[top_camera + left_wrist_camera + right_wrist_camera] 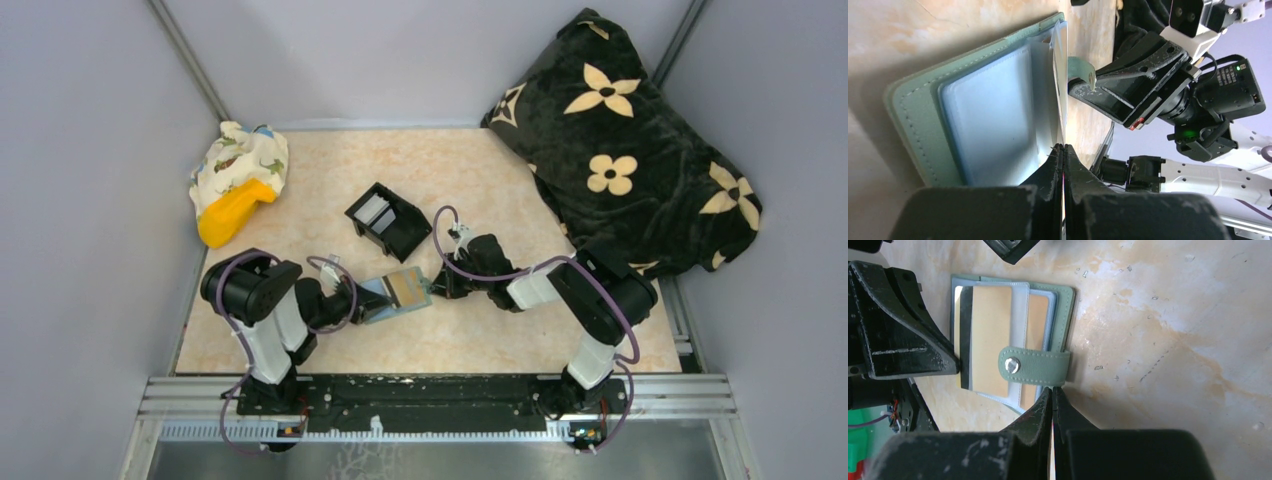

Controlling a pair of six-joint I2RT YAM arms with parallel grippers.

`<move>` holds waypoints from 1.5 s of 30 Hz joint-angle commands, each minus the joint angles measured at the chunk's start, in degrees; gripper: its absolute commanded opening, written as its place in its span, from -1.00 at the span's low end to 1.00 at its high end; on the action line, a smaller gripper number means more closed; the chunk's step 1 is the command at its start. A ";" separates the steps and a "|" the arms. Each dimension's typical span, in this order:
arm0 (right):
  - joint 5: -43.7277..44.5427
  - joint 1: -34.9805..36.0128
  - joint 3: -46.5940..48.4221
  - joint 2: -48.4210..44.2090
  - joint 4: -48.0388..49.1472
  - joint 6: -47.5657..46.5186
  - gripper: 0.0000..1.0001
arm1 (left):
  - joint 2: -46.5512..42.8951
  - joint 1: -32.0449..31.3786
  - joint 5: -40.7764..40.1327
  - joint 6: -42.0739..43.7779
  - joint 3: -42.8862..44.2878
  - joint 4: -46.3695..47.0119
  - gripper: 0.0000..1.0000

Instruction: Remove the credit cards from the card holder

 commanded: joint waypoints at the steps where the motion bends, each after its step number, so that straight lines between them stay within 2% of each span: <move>1: 3.58 -0.31 -0.84 2.26 -8.37 -2.35 -1.00 | 0.23 2.15 2.05 0.18 -8.70 15.66 -1.00; 8: 3.52 -0.31 -0.54 1.97 -8.95 -2.49 -1.00 | -2.60 3.53 5.04 1.63 -11.32 13.33 -1.00; 14: 3.81 -0.31 -0.22 -0.23 -10.23 -2.94 -1.00 | -6.02 3.45 6.67 6.74 -8.89 -0.72 -1.00; 18: 6.24 0.67 1.97 -7.73 -17.14 -5.35 -1.00 | -4.96 3.40 6.95 9.76 -6.25 -3.77 -1.00; 23: 10.05 1.10 3.38 -15.97 -23.78 -7.08 -1.00 | 1.66 3.40 7.00 9.37 -3.92 -0.17 -1.00; 30: 10.21 1.10 4.09 -17.98 -25.63 -7.49 -1.00 | 14.04 2.10 7.83 2.07 -1.91 15.48 -1.00; 34: 10.06 1.08 3.99 -17.48 -25.09 -7.46 -1.00 | 12.71 1.32 6.41 2.04 -2.08 14.79 -1.00; 37: 9.84 1.10 3.96 -16.92 -24.85 -7.50 -1.00 | 6.81 1.38 5.65 3.78 -2.42 9.07 -1.00; 40: 9.54 1.10 4.17 -16.39 -24.43 -7.55 -1.00 | -2.56 1.33 5.01 6.89 -1.88 -1.60 -1.00; 42: 9.26 1.09 4.22 -16.03 -24.08 -7.51 -1.00 | -11.07 1.34 4.24 10.30 -0.47 -12.49 -1.00; 45: 9.00 1.10 4.22 -15.50 -23.62 -7.37 -1.00 | -25.58 1.29 0.66 18.13 3.58 -38.39 -1.00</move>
